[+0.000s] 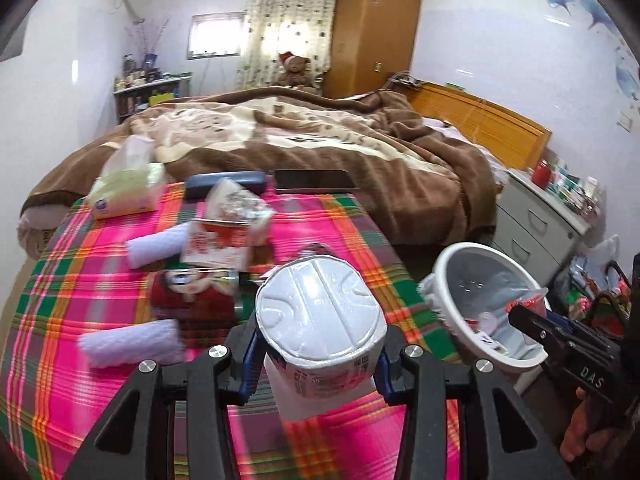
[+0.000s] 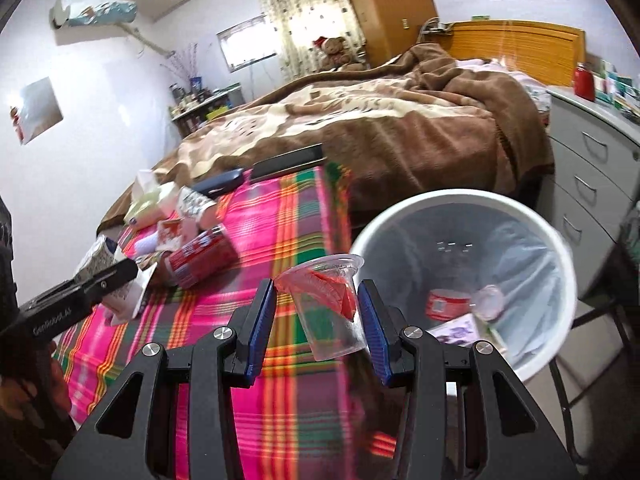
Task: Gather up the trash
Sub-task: 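Carry the paper cup and clear cup over the white bin and release both, then move both tools back over the table toward the red cans, then grasp the red cartoon can with the left tool while the right tool grasps the red milk can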
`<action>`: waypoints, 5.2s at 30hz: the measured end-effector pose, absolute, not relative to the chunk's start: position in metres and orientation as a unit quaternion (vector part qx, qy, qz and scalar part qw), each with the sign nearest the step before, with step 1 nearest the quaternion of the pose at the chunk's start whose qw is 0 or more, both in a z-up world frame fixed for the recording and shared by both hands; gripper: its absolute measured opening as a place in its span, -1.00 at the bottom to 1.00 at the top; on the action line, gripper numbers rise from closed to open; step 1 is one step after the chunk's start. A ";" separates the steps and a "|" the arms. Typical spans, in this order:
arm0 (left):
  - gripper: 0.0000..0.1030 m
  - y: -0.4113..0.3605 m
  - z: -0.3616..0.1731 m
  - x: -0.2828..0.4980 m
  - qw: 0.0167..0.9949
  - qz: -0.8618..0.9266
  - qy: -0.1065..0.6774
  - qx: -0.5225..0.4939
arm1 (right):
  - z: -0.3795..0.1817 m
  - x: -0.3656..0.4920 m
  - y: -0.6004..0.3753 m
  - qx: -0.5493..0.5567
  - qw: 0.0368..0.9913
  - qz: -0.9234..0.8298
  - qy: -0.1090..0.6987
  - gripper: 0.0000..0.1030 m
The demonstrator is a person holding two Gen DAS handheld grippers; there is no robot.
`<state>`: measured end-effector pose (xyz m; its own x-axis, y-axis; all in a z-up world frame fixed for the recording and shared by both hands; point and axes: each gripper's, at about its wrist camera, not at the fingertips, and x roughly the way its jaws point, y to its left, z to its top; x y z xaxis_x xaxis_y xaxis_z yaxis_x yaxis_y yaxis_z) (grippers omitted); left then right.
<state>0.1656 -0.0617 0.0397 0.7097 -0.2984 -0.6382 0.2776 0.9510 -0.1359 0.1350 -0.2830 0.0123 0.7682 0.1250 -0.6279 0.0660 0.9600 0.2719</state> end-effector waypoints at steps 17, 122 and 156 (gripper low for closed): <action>-0.13 -0.189 0.025 0.162 0.892 -0.272 0.361 0.026 | 0.000 0.133 -0.354 0.165 0.920 -0.058 0.350 -0.15; 0.31 0.067 -0.002 0.238 0.921 -0.089 0.375 -0.063 | -0.014 0.240 -0.167 0.152 0.895 0.059 0.415 0.23; 0.32 0.031 -0.025 0.240 0.880 -0.198 0.423 -0.080 | -0.037 0.261 -0.171 0.084 0.877 0.011 0.472 0.22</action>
<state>0.2397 0.0314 -0.0252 0.5629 -0.4173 -0.7134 0.2812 0.9084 -0.3094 0.2608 -0.1712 -0.0365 0.5537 0.0981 -0.8269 0.0603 0.9857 0.1573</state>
